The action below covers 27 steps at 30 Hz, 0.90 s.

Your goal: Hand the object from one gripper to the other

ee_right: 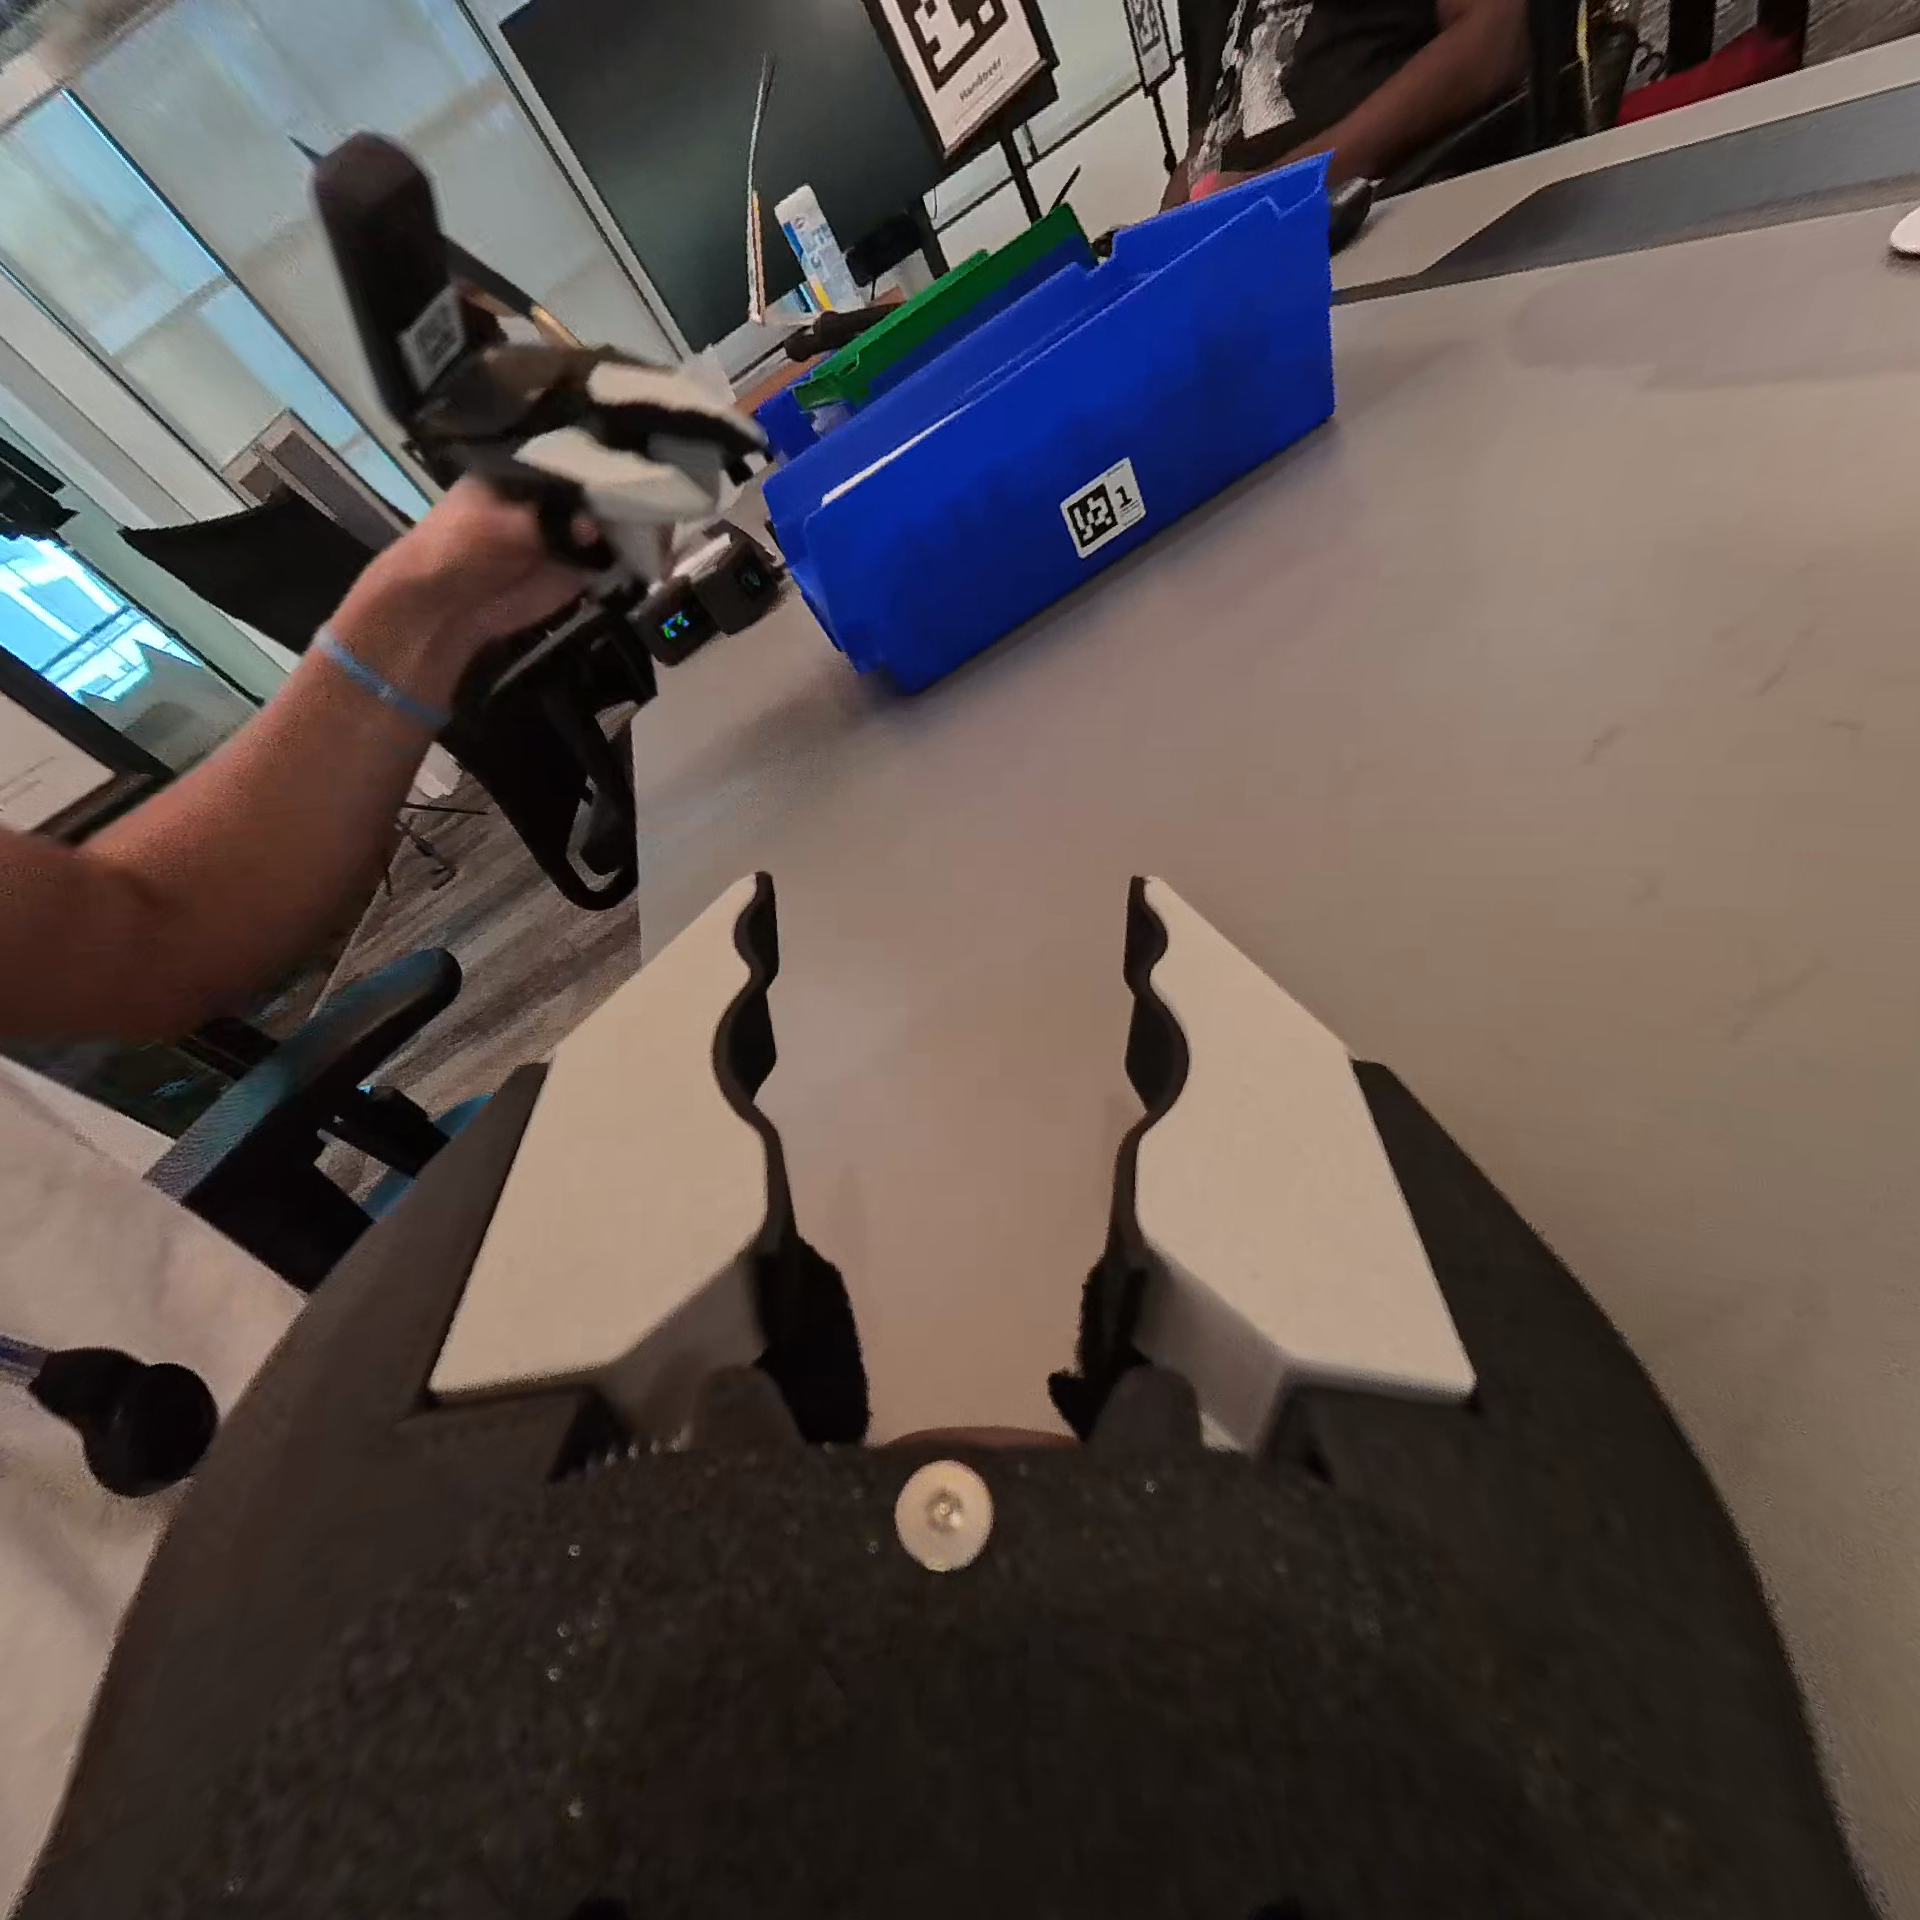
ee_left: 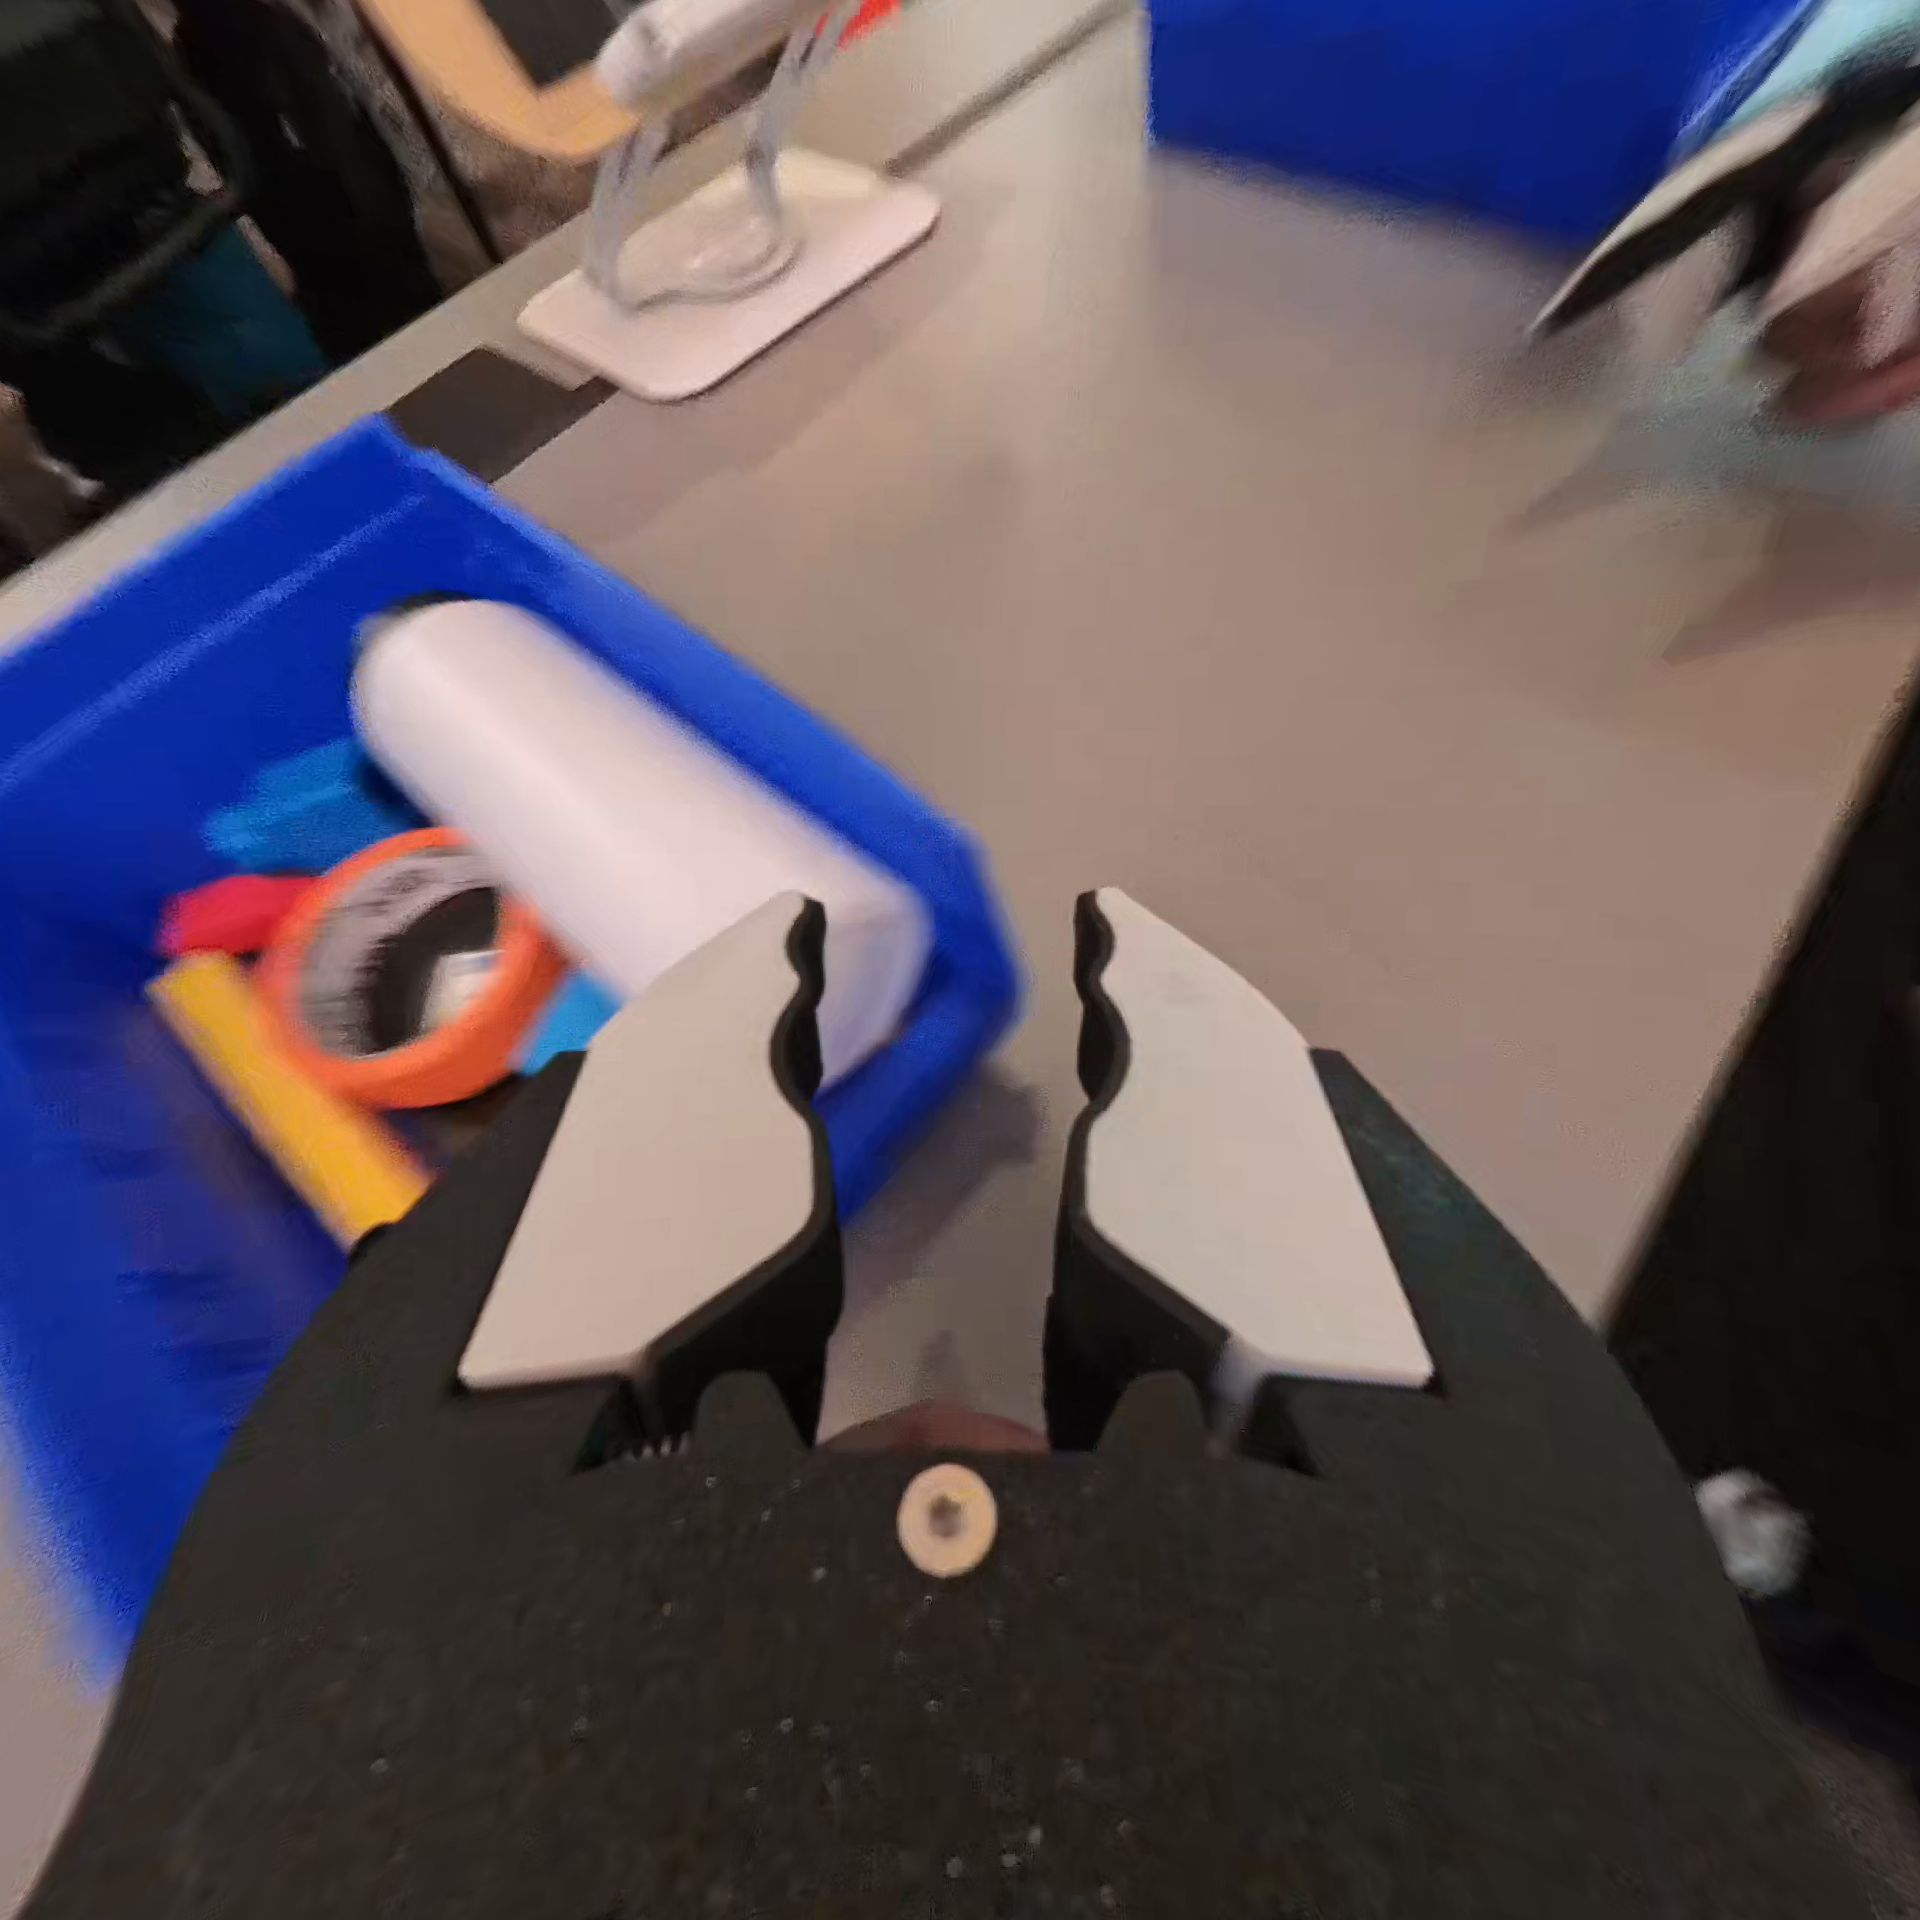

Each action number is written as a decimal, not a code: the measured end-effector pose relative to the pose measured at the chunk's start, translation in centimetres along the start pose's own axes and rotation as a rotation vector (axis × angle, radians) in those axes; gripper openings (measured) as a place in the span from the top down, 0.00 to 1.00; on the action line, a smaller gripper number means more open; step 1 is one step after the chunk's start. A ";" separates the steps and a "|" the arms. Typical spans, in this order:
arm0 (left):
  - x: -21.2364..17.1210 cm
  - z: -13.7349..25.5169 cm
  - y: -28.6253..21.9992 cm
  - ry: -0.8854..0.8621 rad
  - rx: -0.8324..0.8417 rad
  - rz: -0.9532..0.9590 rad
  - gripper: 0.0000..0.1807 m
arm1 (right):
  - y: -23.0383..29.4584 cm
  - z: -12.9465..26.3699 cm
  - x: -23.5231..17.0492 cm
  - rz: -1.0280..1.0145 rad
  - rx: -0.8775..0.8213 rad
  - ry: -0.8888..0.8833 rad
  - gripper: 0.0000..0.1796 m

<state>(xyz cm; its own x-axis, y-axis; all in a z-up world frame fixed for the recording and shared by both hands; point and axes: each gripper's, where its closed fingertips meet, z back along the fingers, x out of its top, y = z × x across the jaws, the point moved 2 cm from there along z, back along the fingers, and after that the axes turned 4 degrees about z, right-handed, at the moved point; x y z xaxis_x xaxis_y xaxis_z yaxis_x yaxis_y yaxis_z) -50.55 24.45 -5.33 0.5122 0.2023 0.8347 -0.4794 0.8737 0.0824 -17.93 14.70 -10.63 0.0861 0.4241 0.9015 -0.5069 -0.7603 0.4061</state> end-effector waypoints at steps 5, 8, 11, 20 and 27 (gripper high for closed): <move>-3.4 -2.5 11.5 0.402 0.037 -0.064 0.73 | 0.0 -0.2 -0.1 -0.052 0.035 -0.002 0.62; -5.3 -5.2 13.0 0.597 -0.124 -0.076 0.75 | -0.7 -0.2 -0.5 -0.052 0.008 0.023 0.62; -5.5 -7.0 14.6 0.706 -0.091 -0.261 0.74 | -1.2 -0.1 -0.3 -0.060 -0.009 0.014 0.63; -6.9 -9.1 14.5 0.851 -0.156 -0.492 0.93 | -0.8 -0.9 -1.1 -0.085 0.026 0.054 0.63; -7.0 -9.2 14.5 0.890 -0.139 -0.510 0.93 | 0.1 -0.9 -1.5 -0.053 0.048 0.083 0.63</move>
<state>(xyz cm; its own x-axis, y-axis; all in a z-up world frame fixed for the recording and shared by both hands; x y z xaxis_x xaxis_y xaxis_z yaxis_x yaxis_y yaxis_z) -54.50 39.74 -15.04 1.0000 -0.0015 0.0092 -0.0004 0.9793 0.2025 -18.91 14.41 -12.04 0.0391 0.5018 0.8641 -0.4617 -0.7578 0.4610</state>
